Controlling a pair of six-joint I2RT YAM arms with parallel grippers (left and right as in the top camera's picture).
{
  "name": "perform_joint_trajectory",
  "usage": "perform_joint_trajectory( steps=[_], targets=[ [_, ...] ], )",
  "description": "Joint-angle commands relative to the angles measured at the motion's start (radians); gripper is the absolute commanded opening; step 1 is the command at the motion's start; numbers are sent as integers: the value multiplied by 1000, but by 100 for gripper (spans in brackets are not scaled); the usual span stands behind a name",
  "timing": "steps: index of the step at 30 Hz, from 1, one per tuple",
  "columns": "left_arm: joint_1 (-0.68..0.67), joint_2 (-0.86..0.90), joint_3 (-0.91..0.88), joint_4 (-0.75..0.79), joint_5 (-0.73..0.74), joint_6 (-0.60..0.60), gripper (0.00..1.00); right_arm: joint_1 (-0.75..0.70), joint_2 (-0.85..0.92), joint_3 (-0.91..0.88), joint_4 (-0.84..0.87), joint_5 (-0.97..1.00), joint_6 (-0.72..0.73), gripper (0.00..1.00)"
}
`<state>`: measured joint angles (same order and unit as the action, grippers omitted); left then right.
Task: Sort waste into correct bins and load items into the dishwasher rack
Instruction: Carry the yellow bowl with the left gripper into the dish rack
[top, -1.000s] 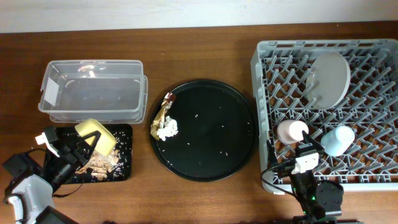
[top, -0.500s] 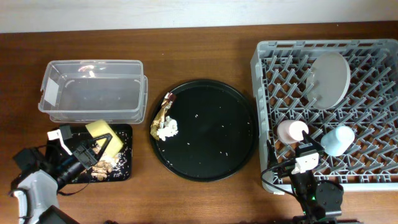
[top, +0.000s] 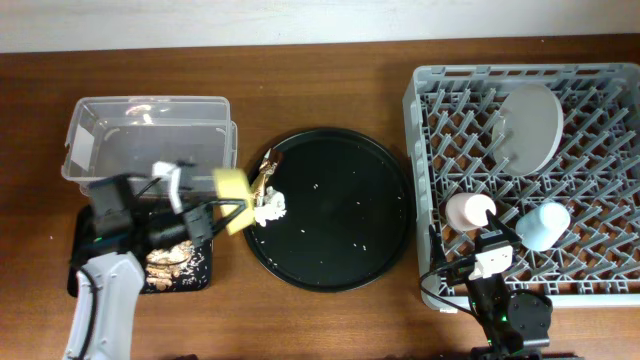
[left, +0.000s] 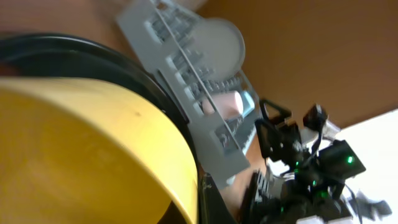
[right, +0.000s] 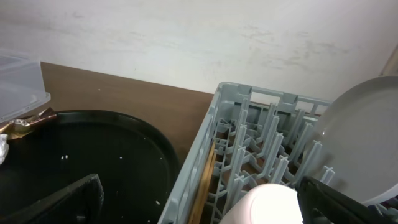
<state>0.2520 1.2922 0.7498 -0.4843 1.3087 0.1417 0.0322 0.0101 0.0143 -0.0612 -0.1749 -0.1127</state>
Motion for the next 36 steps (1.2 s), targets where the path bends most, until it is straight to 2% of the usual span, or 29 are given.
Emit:
perform_joint_trajectory(
  steps=[1, 2, 3, 5, 6, 7, 9, 10, 12, 14, 18, 21, 22, 24, 25, 26, 30, 32, 33, 34, 36],
  targets=[
    [-219, -22, 37, 370, -198, -451, 0, -6, -6, -9, 1, 2, -3, 98],
    [-333, -10, 37, 618, -278, -633, 0, -6, -6, -9, 1, 2, -3, 98],
    [-452, 23, 37, 842, -362, -758, 0, -6, -6, -9, 1, 2, -3, 98],
    [-586, 124, 44, 1081, -476, -867, 0, -6, -6, -9, 1, 2, -3, 98],
    [-650, 232, 87, 1204, -487, -934, 0, -6, -6, -9, 1, 2, -3, 98],
    [-699, 352, 179, 1255, -481, -990, 0, -6, -6, -9, 1, 2, -3, 98],
    [-755, 520, 372, 1254, -429, -1009, 0, -6, -6, -9, 1, 2, -3, 98],
    [-795, 649, 550, 1254, -415, -1040, 0, -6, -6, -9, 1, 2, -3, 98],
    [-853, 802, 724, 1250, -423, -1069, 0, -6, -6, -9, 1, 2, -3, 98],
    [-895, 900, 797, 1251, -446, -1070, 0, -6, -6, -9, 1, 2, -3, 98],
    [-972, 1006, 803, 1247, -468, -1080, 1, -6, -6, -9, 1, 2, -3, 98],
    [-933, 1010, 803, 1228, -454, -1099, 11, -6, -6, -9, 1, 2, -3, 98],
    [-916, 1010, 803, 1227, -427, -1099, 19, -6, -6, -9, 1, 2, -3, 98],
    [-882, 1010, 803, 1224, -350, -1099, 25, -6, -6, -9, 1, 2, -3, 98],
    [-868, 1010, 803, 1223, -330, -1099, 85, -6, -6, -9, 1, 2, -3, 99],
    [-855, 1010, 803, 1224, -308, -1099, 99, -6, -6, -9, 1, 2, -3, 99],
    [-818, 1010, 803, 1174, -259, -1139, 99, -6, -6, -9, 1, 2, -3, 98],
    [-821, 1010, 803, 1044, -264, -1078, 99, -6, -6, -9, 1, 2, -3, 98],
    [-817, 1010, 803, 893, -266, -1016, 99, -6, -6, -9, 1, 2, -3, 98],
    [-800, 1010, 803, 823, -265, -991, 99, -6, -6, -9, 1, 2, -3, 98],
    [-740, 994, 803, 827, -237, -994, 99, -6, -6, -9, 1, 2, -3, 98]
  ],
)
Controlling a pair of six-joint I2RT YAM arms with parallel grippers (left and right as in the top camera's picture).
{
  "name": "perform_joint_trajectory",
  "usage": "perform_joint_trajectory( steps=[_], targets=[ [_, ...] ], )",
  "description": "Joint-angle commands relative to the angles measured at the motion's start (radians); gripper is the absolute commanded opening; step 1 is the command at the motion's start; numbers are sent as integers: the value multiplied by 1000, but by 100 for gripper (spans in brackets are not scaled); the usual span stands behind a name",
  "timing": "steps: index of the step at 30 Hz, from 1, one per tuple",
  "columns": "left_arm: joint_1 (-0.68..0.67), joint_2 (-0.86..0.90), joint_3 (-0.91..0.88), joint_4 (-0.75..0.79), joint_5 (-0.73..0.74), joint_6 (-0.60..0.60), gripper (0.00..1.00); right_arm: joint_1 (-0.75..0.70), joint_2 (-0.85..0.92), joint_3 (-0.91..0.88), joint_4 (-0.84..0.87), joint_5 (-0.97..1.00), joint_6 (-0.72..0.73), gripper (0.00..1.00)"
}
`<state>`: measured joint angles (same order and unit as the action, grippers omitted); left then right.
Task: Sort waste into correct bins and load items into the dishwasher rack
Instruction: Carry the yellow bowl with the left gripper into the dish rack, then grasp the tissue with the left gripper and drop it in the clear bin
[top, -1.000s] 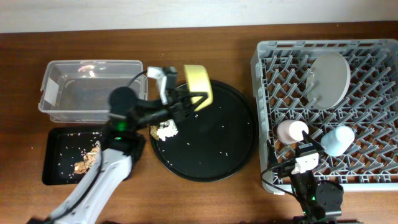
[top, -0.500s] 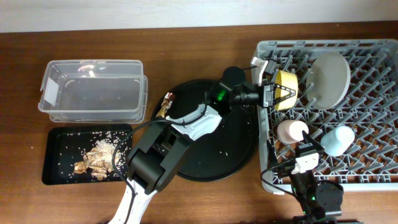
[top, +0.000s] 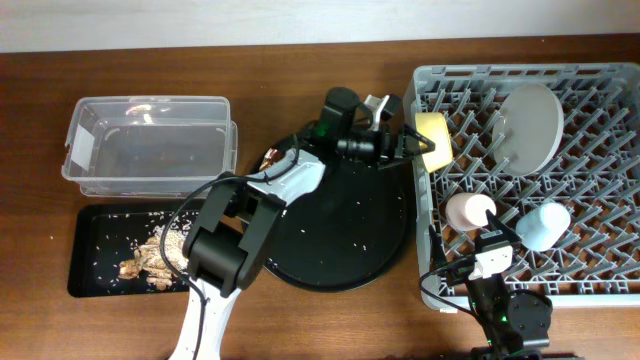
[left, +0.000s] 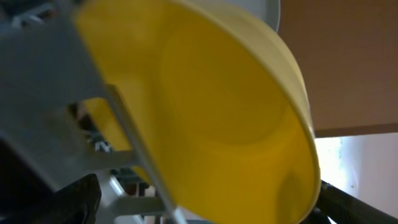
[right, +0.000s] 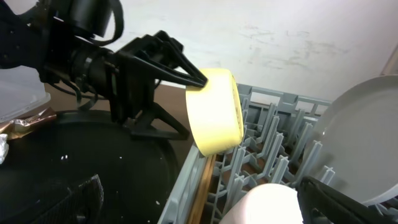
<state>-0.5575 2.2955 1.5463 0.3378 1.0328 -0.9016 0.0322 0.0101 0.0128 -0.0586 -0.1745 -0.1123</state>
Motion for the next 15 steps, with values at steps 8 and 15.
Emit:
perform_joint_trajectory(
  steps=[8, 15],
  targets=[
    [159, -457, 7, -1009, -610, 482, 99, -6, -6, -7, -2, 2, -3, 98],
    [70, -465, -187, -1344, -1315, 529, 89, -6, -6, -7, -2, 2, -3, 98]
  ],
)
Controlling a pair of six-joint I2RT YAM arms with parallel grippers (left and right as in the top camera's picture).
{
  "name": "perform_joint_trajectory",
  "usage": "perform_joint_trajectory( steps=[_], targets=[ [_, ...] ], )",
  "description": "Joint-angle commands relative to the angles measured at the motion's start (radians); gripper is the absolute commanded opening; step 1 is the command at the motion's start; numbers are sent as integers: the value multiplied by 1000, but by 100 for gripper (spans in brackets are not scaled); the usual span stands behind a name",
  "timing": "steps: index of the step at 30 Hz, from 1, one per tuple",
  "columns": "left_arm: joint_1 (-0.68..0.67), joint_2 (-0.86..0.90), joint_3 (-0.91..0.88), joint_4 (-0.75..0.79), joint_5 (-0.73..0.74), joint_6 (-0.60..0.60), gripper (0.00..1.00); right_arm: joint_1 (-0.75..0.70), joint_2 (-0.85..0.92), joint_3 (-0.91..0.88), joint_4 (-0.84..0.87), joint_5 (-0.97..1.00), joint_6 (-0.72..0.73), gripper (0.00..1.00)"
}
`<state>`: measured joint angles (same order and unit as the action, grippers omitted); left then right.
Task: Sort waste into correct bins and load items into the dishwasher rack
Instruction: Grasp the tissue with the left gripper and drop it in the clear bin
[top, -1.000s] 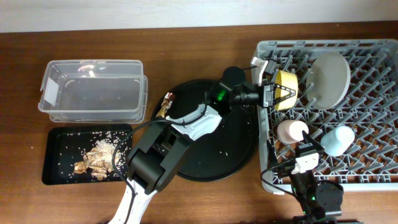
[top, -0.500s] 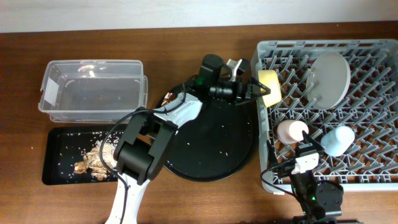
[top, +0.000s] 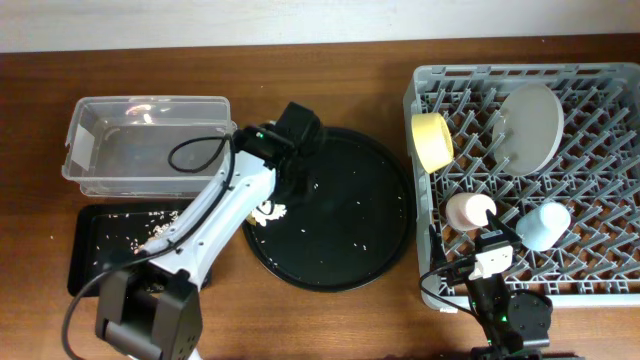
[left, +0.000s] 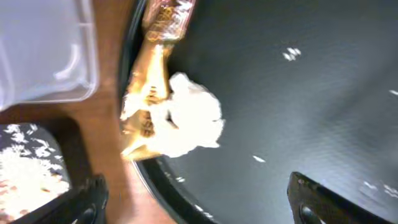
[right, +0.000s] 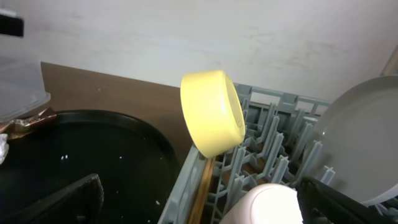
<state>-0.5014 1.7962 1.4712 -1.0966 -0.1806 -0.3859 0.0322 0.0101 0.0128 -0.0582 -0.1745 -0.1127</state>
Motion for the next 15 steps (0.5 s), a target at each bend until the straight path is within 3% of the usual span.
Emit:
perform_joint_trajectory(
  steps=[1, 2, 4, 6, 8, 12, 15],
  targets=[
    [14, 44, -147, 148, -101, 13, 89, -6, -6, -7, -2, 2, -3, 98],
    [13, 61, -195, 241, -85, 14, 79, -6, -6, -7, -2, 2, -3, 98],
    [11, 78, -201, 257, -78, 14, 61, -6, -6, -7, -2, 2, -3, 98],
    [11, 108, -222, 280, -76, 14, 56, -6, -6, -7, -2, 2, -3, 98],
    [11, 115, -221, 268, -50, 14, 1, -6, -6, -7, -2, 2, -3, 98],
    [51, -80, -64, 79, -44, 13, 1, -6, -6, -7, -2, 2, -3, 98],
    [263, -203, -56, 148, -81, 14, 1, -6, -6, -7, -2, 2, -3, 98]
  ],
)
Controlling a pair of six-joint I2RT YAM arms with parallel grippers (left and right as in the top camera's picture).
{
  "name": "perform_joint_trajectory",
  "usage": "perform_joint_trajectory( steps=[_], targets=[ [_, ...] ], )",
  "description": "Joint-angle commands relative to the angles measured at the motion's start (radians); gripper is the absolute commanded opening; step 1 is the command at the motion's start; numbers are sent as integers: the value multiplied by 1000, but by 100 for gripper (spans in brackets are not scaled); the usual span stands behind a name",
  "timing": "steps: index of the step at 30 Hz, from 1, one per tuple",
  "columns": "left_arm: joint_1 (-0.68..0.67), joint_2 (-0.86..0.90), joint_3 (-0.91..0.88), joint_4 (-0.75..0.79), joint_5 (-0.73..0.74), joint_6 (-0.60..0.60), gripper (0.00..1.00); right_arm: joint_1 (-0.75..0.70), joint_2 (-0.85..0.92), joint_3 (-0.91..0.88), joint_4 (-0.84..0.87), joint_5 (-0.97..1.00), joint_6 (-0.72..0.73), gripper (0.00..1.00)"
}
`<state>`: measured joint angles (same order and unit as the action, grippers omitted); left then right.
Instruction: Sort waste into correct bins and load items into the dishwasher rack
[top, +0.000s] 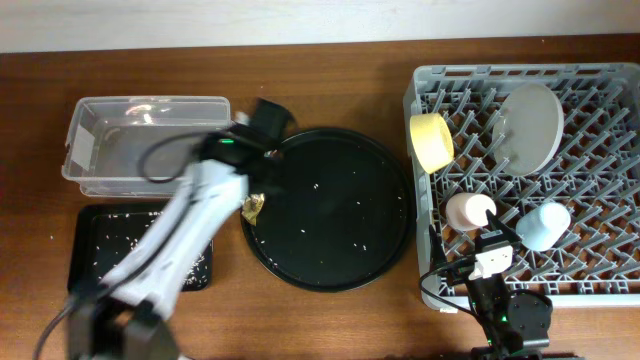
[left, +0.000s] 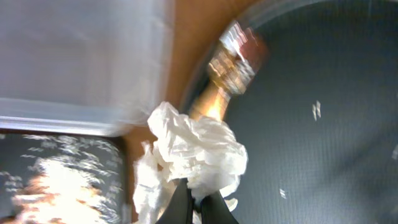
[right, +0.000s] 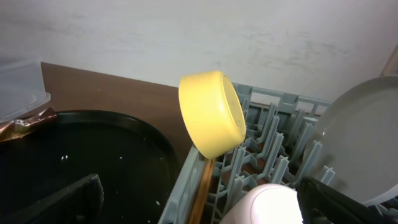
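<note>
A crumpled white tissue (left: 196, 149) hangs in my left gripper (left: 194, 208), whose jaws are shut on it, above the left rim of the round black tray (top: 340, 215). A gold wrapper (left: 231, 62) lies on that rim just beyond the tissue; from overhead the wrapper (top: 254, 205) shows beside my blurred left arm (top: 215, 180). The yellow bowl (top: 431, 140) stands on edge in the grey dishwasher rack (top: 418, 85). My right gripper (right: 205, 205) rests open at the rack's near corner.
A clear plastic bin (top: 95, 125) sits at the far left, with a black tray of food scraps (top: 90, 255) in front of it. The rack also holds a grey plate (top: 533, 125), a pink cup (top: 468, 212) and a pale blue cup (top: 545, 225).
My left gripper was open above the tissue and wrapper on the tray's left rim. Now it is shut on the tissue and holds it off the tray; the wrapper stays.
My left gripper first held the yellow bowl near the scraps tray. Then it held the bowl at the rack's left side. Half a second ago the bowl stood in the rack and the gripper was open over the tissue, which it now holds. The right arm has not moved.
</note>
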<state>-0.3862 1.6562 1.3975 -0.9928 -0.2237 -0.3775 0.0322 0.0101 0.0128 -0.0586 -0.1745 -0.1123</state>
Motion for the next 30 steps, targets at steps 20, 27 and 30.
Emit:
perform_joint_trajectory(
  steps=[20, 27, 30],
  targets=[
    [-48, 340, -96, 329, -98, 270, 14, -6, -6, -7, -2, 2, -3, 98],
    [-18, -11, 137, 59, -2, 233, 1, -6, -6, -7, -2, 2, -3, 98],
    [119, -24, 125, 63, -119, 163, 1, -6, -6, -7, -2, 2, -3, 98]
  ],
)
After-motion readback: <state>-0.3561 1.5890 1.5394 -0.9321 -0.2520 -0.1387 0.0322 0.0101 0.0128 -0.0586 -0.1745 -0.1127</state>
